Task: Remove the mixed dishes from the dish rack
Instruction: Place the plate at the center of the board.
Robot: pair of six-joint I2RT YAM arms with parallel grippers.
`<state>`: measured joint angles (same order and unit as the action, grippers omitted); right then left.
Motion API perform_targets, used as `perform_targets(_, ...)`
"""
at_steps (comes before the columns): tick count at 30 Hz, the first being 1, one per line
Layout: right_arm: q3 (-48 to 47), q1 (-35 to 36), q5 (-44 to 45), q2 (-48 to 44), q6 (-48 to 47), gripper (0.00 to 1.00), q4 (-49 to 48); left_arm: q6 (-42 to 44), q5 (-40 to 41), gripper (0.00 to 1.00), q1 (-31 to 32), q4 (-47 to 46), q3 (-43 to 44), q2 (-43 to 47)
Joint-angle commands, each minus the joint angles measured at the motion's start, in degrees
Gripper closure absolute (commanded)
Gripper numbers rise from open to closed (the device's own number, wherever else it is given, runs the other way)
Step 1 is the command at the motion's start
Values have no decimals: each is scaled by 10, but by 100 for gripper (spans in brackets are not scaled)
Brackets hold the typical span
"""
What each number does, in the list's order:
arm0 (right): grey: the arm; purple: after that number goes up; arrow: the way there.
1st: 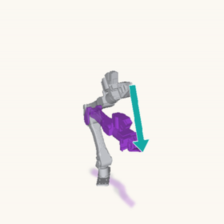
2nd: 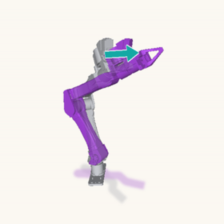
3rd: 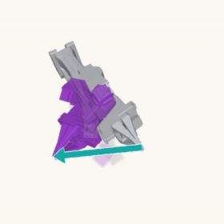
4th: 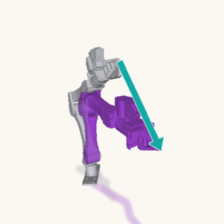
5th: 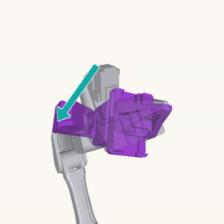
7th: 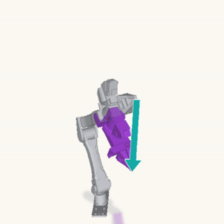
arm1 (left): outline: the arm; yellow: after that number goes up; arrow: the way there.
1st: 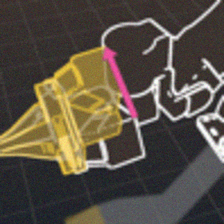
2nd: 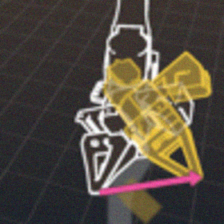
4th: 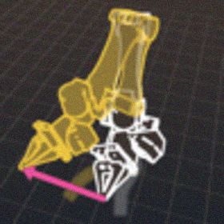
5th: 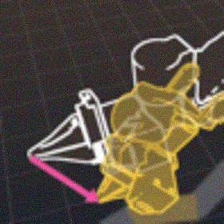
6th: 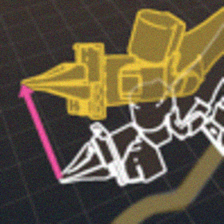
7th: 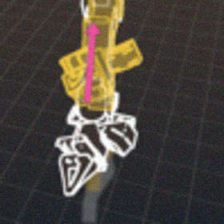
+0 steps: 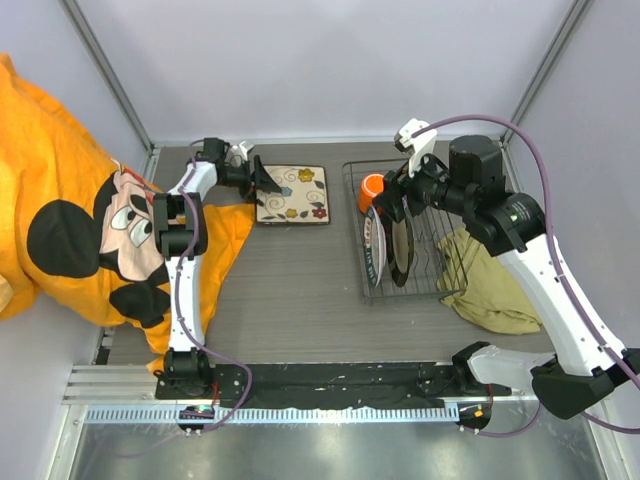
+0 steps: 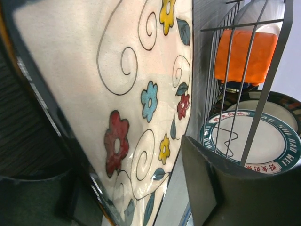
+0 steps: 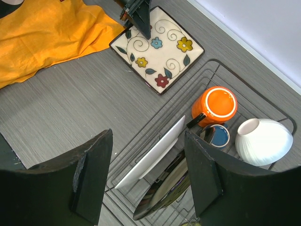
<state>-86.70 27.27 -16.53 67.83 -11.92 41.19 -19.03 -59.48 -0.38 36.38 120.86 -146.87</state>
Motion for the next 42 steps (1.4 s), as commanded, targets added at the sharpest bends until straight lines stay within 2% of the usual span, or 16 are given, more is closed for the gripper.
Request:
perform_targets(1, 3, -3, 12, -19, -6, 33, -23, 49, 84, 34, -1, 34, 19, 17)
perform_targets(9, 37, -3, 62, -20, -9, 33, -19, 67, 153, 22, -1, 46, 17, 28)
perform_targets(11, 45, -3, 77, -19, -9, 33, -15, 74, 175, 22, -1, 48, 15, 32)
perform_targets(22, 101, -3, 136, -28, -6, 32, -8, 87, 227, 8, -1, 56, 12, 38)
perform_targets(23, 104, -4, 138, -28, -6, 32, -6, 87, 232, 7, 16, 57, 12, 39)
perform_targets(42, 130, -3, 182, -12, 6, 32, 18, 104, 309, 3, 29, 40, -41, 74)
